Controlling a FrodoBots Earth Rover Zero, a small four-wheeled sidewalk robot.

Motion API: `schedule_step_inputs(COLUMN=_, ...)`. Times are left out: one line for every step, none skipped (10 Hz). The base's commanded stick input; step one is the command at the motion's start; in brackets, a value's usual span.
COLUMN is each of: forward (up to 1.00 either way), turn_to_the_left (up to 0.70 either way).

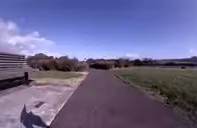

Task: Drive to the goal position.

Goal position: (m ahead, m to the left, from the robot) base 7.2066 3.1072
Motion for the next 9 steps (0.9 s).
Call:
schedule_step_inputs(forward=0.70, turn_to_the_left=0.00)
schedule_step_inputs(forward=0.70, turn_to_the_left=0.00)
schedule_step_inputs(forward=0.70, turn_to_the_left=0.00)
schedule_step_inputs(forward=0.70, turn_to_the_left=0.00)
schedule_step_inputs(forward=0.70, turn_to_the_left=0.00)
schedule_step_inputs(forward=0.70, turn_to_the_left=0.00)
schedule_step_inputs(forward=0.70, turn_to_the_left=0.00)
schedule_step_inputs(forward=0.70, turn_to_the_left=0.00)
schedule_step_inputs(forward=0.70, turn_to_the_left=0.00)
